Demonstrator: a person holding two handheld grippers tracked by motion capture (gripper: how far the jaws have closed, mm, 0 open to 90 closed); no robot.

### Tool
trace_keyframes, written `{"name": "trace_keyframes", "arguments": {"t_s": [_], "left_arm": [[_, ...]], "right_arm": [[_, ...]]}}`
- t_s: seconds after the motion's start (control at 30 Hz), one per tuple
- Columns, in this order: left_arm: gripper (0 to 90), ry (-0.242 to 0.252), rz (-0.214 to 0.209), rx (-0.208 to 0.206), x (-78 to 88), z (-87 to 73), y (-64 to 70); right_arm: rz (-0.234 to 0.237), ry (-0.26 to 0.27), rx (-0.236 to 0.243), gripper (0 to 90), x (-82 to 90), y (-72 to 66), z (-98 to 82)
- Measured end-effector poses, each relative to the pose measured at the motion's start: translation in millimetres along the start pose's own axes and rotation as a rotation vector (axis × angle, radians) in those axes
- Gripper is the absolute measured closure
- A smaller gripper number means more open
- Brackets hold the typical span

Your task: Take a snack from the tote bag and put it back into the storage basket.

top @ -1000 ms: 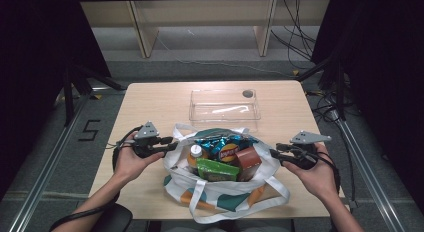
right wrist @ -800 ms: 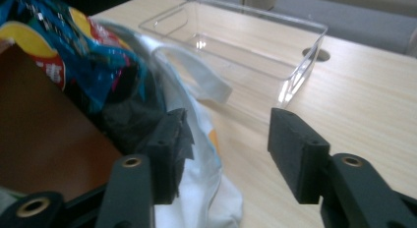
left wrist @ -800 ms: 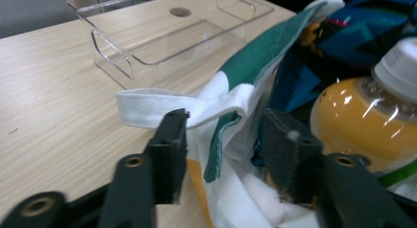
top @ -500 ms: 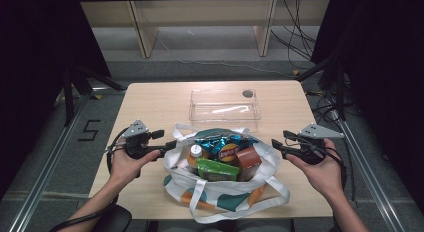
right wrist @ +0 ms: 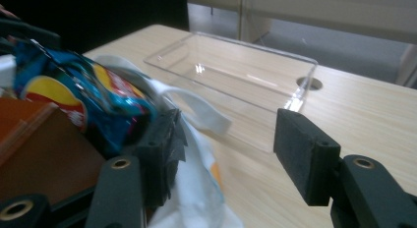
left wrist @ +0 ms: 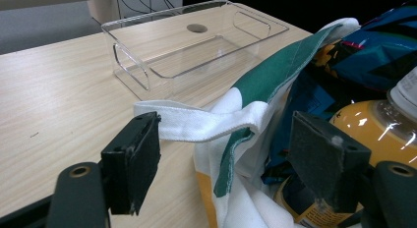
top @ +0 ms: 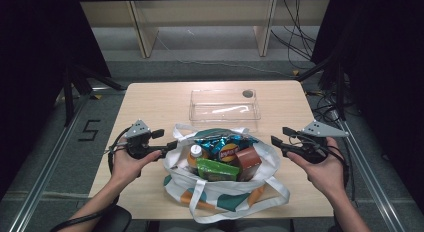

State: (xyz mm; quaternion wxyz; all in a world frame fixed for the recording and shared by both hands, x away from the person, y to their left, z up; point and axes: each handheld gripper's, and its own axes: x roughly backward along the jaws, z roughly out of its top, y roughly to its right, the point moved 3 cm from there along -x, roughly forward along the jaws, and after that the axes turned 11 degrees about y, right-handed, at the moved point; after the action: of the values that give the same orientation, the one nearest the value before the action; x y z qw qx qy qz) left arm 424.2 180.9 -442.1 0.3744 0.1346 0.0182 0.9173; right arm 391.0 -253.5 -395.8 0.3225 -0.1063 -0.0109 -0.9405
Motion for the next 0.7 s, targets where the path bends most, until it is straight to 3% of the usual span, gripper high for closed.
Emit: {"name": "trace_keyframes", "arguments": {"t_s": [0.1, 0.17, 0.2, 0.23, 0.3, 0.43, 0.47, 0.53, 0.63, 0.7], "left_arm": [[27.1, 0.005, 0.002, 0.004, -0.3, 0.6, 0.3], [27.1, 0.006, 0.008, 0.013, -0.9, 1.1, 1.6], [27.1, 0.000, 0.003, -0.003, -1.2, 1.1, 2.1], [27.1, 0.000, 0.003, -0.003, -1.2, 1.1, 2.1], [27.1, 0.005, 0.006, 0.000, -1.1, 1.5, 2.7], [27.1, 0.013, 0.007, -0.002, -1.5, 2.8, 1.3], [27.1, 0.009, 0.007, 0.000, -2.1, 2.1, 1.4], [27.1, 0.008, 0.004, 0.004, -2.4, 1.7, 1.6], [27.0, 0.012, 0.008, -0.008, -2.4, 3.0, 1.6], [26.8, 0.011, 0.007, -0.011, -2.6, 3.2, 1.7]], "right_arm": [[0.004, 0.023, -0.007, 42.6, -1.3, -4.0, 3.8], [0.033, 0.028, -0.009, 43.0, -1.3, -8.9, 9.1], [0.055, 0.029, -0.015, 43.9, -1.1, -11.6, 10.5], [0.082, 0.028, -0.046, 45.0, -0.5, -16.3, 12.2], [0.081, 0.034, -0.027, 46.0, 0.2, -17.4, 14.6], [0.130, 0.038, -0.031, 49.0, -2.1, -29.0, 21.1], [0.149, 0.046, 0.001, 49.1, -6.1, -31.6, 23.6], [0.174, 0.044, -0.015, 49.4, -8.4, -35.2, 24.1], [0.213, 0.043, 0.043, 50.1, -17.3, -42.6, 28.3], [0.223, 0.028, 0.022, 50.4, -18.9, -47.1, 28.3]]}}
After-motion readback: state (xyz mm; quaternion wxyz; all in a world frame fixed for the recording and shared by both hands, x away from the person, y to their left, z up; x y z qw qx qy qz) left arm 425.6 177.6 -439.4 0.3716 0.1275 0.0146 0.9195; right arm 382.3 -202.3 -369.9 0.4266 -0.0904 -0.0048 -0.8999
